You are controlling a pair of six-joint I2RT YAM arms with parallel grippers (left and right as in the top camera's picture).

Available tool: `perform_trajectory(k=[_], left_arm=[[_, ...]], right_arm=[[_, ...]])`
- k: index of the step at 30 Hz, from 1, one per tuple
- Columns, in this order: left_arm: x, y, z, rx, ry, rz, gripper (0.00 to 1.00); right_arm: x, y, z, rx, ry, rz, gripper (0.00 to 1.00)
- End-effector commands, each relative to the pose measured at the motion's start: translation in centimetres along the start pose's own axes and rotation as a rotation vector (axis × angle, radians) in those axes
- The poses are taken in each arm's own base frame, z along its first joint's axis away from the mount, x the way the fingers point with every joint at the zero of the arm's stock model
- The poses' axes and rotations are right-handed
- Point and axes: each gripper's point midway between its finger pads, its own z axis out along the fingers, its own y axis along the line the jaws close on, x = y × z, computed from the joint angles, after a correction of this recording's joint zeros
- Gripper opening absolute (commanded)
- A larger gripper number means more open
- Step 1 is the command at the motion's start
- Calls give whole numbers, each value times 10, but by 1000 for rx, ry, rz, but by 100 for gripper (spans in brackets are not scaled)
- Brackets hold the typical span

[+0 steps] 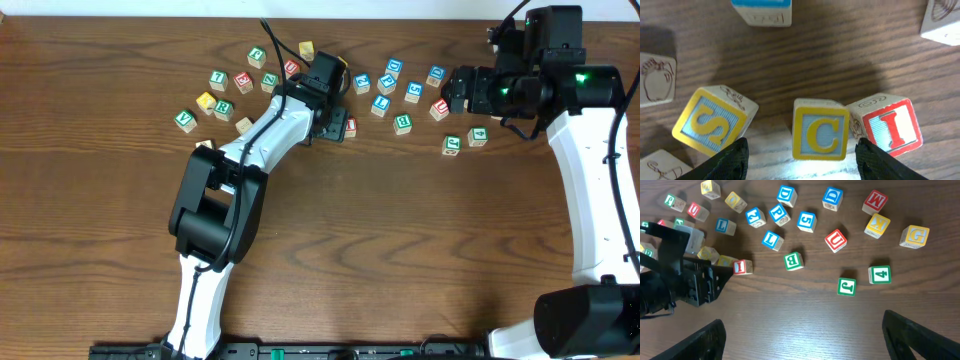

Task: Spell out CORL
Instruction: 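Lower the left gripper over the yellow-bordered C block, then close the left gripper on the C block and lift it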

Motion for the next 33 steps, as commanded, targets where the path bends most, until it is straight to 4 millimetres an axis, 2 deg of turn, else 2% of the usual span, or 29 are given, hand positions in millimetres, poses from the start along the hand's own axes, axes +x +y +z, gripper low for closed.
perform_trajectory(k=[1,9,20,33], left_arm=[[3,4,7,-17,5,16,68],[-1,2,8,-13,-12,18,68],[5,-10,19,-5,0,40,66],[-2,-11,19,-1,-30,34,53]], right_arm=[[-5,-1,-4,6,-15,-11,95],[-5,-1,-4,6,-15,-11,96],[-5,-1,-4,6,-15,-11,96],[-6,-4,-4,25,-17,-11,97]])
